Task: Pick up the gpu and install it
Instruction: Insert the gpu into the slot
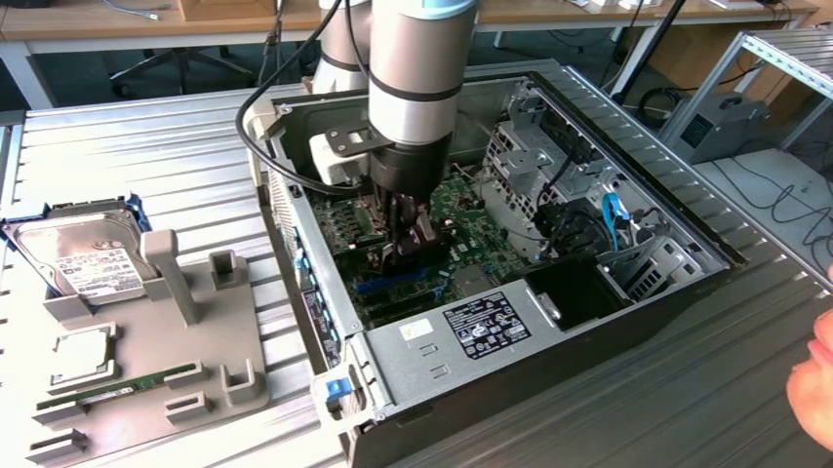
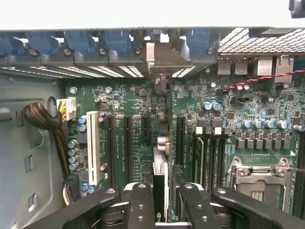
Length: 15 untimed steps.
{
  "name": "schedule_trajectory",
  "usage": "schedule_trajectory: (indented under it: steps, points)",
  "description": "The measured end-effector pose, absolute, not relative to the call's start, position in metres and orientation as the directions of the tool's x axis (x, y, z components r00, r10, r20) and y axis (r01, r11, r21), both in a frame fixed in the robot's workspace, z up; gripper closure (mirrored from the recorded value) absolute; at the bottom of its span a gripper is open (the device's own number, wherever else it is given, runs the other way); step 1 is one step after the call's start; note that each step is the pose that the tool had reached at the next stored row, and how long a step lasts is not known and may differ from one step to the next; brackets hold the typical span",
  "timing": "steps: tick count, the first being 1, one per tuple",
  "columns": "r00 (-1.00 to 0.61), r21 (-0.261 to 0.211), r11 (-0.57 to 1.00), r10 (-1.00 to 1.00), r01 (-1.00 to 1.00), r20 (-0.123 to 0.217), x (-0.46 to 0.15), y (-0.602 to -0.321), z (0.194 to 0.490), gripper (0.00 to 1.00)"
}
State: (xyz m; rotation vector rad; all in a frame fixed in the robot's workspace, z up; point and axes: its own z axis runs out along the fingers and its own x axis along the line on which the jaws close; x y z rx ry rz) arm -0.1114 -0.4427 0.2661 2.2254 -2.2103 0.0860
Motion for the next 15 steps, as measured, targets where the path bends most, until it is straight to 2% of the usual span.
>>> schedule_trajectory:
  steps: [7, 15]
  points:
    - [0.006, -0.036, -0.006, -1.000, -0.999, 0.011, -0.1114, -0.4457, 0.2662, 0.74]
    - [0.006, -0.036, -0.007, -1.000, -0.999, 0.009, -0.1117, -0.4467, 0.2657, 0.74]
